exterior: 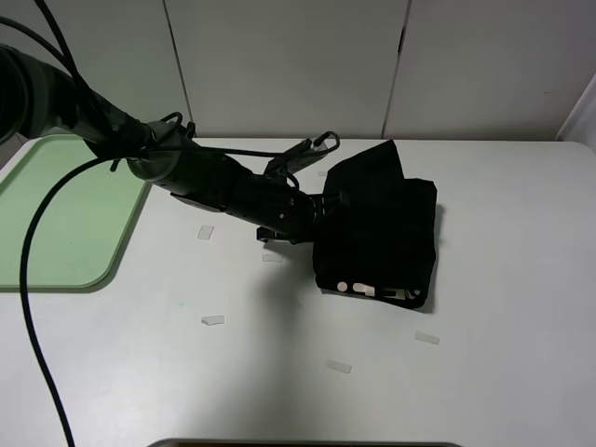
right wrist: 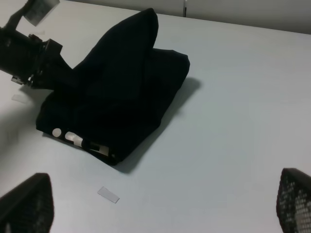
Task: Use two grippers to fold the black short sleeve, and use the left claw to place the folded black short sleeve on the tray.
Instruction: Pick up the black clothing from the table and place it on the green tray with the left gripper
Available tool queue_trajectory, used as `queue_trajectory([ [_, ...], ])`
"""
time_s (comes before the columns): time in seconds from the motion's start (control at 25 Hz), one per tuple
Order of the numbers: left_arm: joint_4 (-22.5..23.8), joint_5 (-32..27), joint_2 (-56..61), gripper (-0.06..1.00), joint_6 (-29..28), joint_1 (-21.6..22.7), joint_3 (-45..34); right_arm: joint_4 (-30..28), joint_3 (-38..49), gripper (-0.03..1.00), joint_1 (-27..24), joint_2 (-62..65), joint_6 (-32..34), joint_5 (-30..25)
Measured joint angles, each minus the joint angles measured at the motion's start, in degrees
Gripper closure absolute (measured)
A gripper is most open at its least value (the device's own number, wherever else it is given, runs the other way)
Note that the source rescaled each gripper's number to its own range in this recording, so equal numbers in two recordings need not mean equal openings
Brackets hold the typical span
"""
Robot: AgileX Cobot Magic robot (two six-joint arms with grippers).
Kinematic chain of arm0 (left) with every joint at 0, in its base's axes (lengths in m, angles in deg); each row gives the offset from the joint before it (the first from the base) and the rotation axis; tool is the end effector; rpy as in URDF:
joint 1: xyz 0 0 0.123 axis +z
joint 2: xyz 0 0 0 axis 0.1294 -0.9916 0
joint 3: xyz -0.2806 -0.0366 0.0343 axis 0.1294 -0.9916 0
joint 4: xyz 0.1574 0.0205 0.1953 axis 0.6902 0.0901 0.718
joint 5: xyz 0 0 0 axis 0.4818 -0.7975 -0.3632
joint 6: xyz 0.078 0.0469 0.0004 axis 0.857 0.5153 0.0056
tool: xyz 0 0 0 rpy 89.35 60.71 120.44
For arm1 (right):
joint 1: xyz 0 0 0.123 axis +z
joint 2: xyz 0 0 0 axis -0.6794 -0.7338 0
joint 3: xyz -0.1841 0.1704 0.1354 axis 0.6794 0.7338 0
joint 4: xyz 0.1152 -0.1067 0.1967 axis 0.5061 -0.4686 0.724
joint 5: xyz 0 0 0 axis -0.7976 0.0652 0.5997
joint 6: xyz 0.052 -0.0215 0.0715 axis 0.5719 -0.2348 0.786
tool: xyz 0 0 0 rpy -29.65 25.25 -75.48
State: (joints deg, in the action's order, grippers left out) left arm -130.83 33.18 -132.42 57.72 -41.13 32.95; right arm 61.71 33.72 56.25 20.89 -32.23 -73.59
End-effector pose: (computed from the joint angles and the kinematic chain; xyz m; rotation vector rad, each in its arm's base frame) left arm 0.3498 -0.2647 0.0526 0.1271 2.6058 -0.8348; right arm -0.0042 0.0008 0.2775 -0.2836 2.0010 0.1471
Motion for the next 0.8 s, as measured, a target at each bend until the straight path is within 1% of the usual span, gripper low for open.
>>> queue_trajectory([
  [0.12, 2.9, 0.0, 0.0, 0.83, 2.1, 0.1, 0.0, 0.0, 0.0, -0.03, 0.0, 0.0, 0.0, 0.0],
  [0.2, 7.7, 0.0, 0.5, 0.83, 2.5, 0.7, 0.0, 0.0, 0.0, -0.03, 0.0, 0.0, 0.0, 0.0],
  [0.24, 10.9, -0.1, 0.8, 0.83, 2.5, 1.2, 0.0, 0.0, 0.0, -0.03, 0.0, 0.0, 0.0, 0.0],
  [0.36, 21.4, -0.2, 2.4, 0.83, 2.1, 3.0, 0.0, 0.0, 0.0, -0.03, 0.0, 0.0, 0.0, 0.0],
  [0.48, 33.4, -0.2, 4.3, 0.83, -0.6, 5.2, 0.0, 0.0, 0.0, -0.03, 0.0, 0.0, 0.0, 0.0],
  [0.56, 42.1, -0.4, 5.6, 0.83, -4.3, 6.8, 0.0, 0.0, 0.0, -0.03, 0.0, 0.0, 0.0, 0.0],
  [0.68, 53.7, -0.8, 8.0, 0.83, -11.0, 8.9, 0.0, 0.0, 0.0, -0.03, 0.0, 0.0, 0.0, 0.0],
  [0.8, 64.2, -1.2, 10.1, 0.83, -16.4, 11.1, 0.0, 0.0, 0.0, -0.03, 0.0, 0.0, 0.0, 0.0],
])
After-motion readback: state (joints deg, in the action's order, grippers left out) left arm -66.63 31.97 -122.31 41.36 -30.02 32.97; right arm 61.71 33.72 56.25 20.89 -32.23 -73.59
